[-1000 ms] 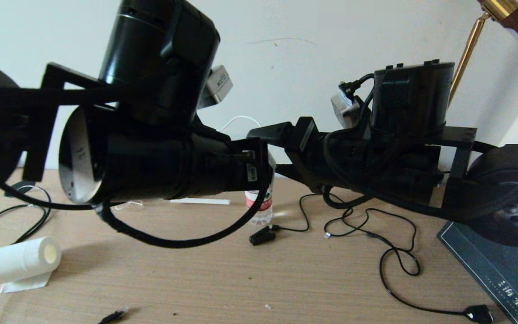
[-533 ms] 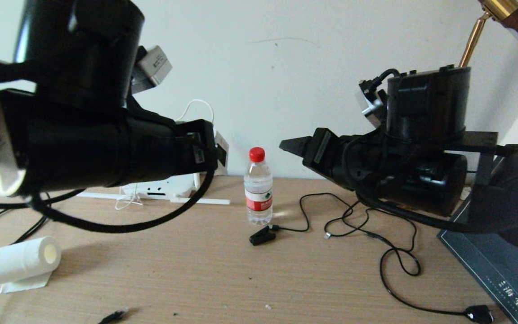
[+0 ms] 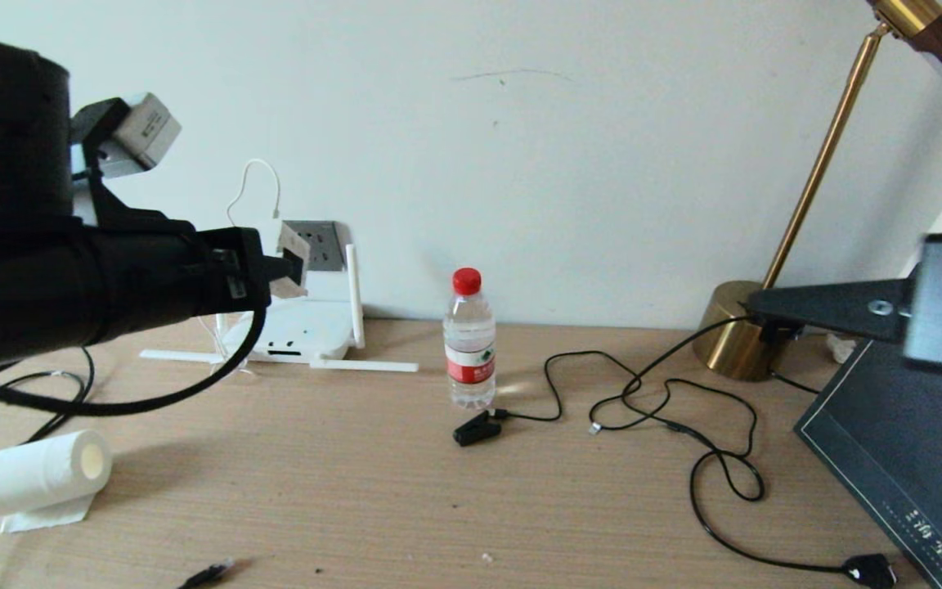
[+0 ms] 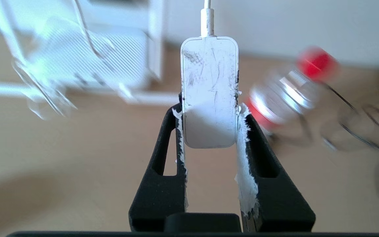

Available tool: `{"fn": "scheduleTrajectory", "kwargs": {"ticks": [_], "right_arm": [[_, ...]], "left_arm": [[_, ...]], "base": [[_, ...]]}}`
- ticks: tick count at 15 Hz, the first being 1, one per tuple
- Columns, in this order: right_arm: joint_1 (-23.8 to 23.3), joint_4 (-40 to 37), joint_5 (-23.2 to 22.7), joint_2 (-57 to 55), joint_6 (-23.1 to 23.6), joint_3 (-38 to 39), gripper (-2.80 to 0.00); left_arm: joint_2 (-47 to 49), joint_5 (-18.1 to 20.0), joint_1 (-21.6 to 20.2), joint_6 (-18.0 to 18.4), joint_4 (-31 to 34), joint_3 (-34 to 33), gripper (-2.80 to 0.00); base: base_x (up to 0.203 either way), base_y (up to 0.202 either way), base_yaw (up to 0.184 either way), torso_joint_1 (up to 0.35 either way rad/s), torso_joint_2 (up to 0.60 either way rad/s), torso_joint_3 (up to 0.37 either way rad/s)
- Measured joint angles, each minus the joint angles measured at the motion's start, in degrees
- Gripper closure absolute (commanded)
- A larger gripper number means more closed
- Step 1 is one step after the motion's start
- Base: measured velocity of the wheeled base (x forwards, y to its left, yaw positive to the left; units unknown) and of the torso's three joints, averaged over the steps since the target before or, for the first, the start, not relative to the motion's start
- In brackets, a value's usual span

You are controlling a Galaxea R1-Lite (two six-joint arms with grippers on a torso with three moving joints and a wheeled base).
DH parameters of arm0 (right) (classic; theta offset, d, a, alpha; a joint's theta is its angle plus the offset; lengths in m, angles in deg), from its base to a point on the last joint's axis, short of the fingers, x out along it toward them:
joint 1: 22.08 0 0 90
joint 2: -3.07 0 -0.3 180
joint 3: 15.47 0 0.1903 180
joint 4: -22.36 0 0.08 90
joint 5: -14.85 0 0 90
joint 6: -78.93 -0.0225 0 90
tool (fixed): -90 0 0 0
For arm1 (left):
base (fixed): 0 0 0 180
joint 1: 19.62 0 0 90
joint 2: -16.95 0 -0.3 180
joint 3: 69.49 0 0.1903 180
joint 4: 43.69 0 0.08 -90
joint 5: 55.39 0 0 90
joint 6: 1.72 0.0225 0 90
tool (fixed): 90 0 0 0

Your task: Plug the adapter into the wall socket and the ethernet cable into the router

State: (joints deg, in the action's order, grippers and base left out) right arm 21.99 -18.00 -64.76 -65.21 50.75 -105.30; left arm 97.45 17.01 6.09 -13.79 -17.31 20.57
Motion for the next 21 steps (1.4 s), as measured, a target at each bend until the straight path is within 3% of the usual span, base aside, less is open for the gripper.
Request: {"fn": "scheduleTrajectory", "kwargs": {"ticks": [2,5,10,12,15,21], "right_arm": [[-3.0,-11.02,1.9,8.85,3.36,-0.45,0.0],[-12.94,-20.55,7.16,20.11,7.59,-1.21,0.0],[-33.28,-24.8,8.34,34.21,14.29,0.95,0.0],[-38.28,-25.04,8.05,40.14,16.65,4.58,0.0],[-41.45,-25.67,6.17,48.97,21.01,10.75,0.0],[-43.17,-29.49,5.44,59.75,29.07,27.58,0.0]], "left_arm": [[0.75,5.12,-5.81,5.26,-11.08,-4.6,0.0],[4.87,10.07,-11.98,7.2,-24.37,-6.98,0.0],[15.13,14.08,-18.37,7.45,-39.23,-6.93,0.0],[19.45,14.46,-19.67,7.45,-44.03,-6.86,0.0],[24.63,17.39,-21.68,7.45,-49.45,-6.66,0.0],[30.02,20.65,-24.04,7.53,-50.84,-4.11,0.0]], "base": [[0.0,0.0,0.0,0.0,0.0,0.0],[0.0,0.0,0.0,0.0,0.0,0.0],[0.0,0.0,0.0,0.0,0.0,0.0],[0.0,0.0,0.0,0.0,0.0,0.0],[0.0,0.0,0.0,0.0,0.0,0.0],[0.0,0.0,0.0,0.0,0.0,0.0]]}}
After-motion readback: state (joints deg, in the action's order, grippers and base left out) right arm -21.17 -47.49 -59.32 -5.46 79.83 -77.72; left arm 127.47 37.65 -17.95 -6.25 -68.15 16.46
